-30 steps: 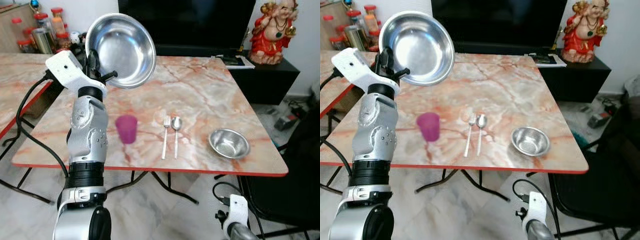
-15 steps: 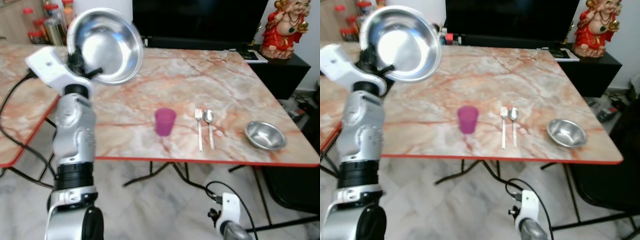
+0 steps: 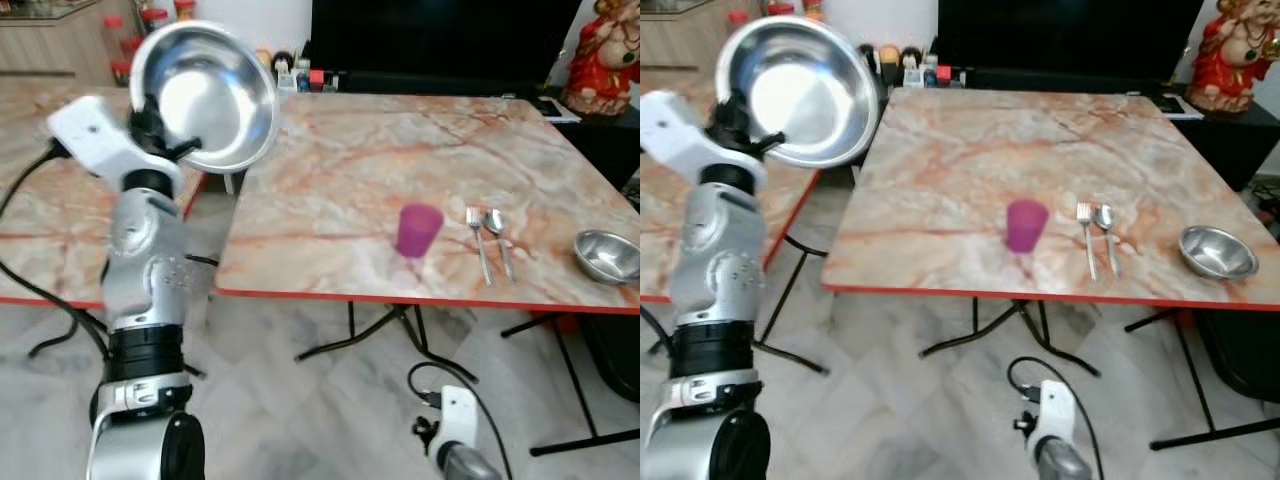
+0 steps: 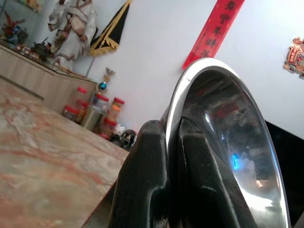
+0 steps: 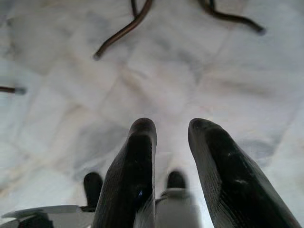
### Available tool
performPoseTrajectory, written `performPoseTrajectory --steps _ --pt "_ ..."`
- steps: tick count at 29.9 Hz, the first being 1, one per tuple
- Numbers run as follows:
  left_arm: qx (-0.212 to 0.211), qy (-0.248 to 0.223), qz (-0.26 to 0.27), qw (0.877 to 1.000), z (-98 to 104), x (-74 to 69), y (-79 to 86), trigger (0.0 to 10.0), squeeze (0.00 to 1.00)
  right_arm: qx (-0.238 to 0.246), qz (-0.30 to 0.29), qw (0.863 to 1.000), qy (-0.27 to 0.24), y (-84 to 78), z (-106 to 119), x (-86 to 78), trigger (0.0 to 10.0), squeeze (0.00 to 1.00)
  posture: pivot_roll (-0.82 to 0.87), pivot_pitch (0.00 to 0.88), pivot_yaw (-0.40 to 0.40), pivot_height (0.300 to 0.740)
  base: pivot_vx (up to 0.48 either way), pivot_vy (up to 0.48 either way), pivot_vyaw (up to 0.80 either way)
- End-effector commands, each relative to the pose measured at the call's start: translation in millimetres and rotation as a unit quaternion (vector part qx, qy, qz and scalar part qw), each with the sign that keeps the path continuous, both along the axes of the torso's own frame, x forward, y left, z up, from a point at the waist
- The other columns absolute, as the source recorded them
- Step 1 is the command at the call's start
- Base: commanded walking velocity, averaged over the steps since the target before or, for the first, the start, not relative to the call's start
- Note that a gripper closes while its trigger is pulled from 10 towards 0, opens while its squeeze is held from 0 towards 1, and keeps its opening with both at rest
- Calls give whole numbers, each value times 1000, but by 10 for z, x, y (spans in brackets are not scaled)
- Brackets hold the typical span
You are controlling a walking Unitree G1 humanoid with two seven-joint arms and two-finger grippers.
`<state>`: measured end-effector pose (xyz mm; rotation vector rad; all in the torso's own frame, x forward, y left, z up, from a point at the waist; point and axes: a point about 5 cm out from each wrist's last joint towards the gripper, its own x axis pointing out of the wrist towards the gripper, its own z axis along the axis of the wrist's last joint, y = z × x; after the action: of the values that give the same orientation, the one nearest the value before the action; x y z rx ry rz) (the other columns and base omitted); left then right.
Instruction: Setting the table
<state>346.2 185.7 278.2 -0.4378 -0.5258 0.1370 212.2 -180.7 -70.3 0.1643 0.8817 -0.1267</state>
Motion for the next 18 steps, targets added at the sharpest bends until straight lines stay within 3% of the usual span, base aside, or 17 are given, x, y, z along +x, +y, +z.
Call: performPoseTrajectory --steps 1,18 --pt "4 -13 -20 1000 68 -4 -140 10000 0 -9 -15 1000 1 -112 -4 -33 10000 0 4 0 -42 728 0 480 0" --pt "16 19 -18 1000 -59 23 -116 10000 0 -11 -13 1000 -4 -132 8 -20 10000 0 7 0 -51 728 0 480 0"
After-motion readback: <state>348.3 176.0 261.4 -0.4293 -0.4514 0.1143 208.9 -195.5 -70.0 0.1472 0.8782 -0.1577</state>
